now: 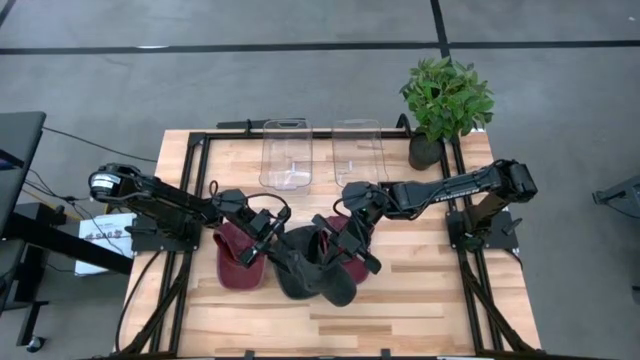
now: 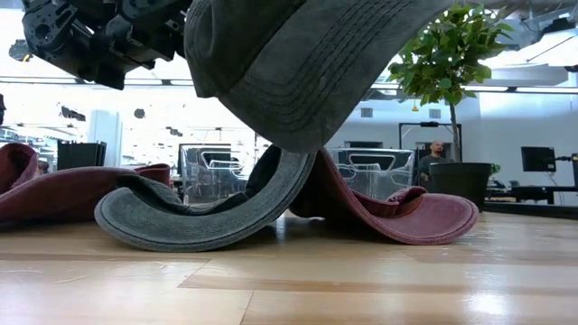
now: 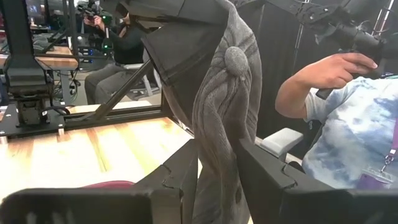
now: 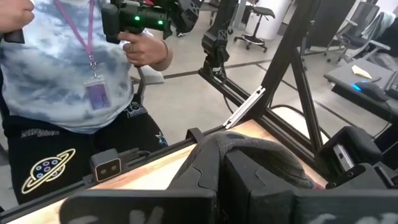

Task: Pick & Place hat
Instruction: Put the right black cap into the left transparent bin

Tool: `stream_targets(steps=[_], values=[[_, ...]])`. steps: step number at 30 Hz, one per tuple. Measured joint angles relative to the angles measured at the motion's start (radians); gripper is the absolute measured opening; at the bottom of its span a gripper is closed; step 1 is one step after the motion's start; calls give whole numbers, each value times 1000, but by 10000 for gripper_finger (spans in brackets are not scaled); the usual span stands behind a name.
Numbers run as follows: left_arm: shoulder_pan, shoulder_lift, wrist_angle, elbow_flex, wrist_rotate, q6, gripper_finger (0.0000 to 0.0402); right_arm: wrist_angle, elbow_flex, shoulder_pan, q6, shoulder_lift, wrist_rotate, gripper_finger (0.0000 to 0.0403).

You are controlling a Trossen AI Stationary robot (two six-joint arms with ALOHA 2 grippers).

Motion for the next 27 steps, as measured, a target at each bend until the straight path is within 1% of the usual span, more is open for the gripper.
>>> stream_targets(steps=[10,19,27], values=[[0,0,0,0,0,0,108,20,0,-14,-38,0,0,0],[1,0,8,0,0,5,108,28,0,-45,-39,0,0,0],[0,0,15,0,0,83,105,-5,0,-52,-39,0,-1,0]])
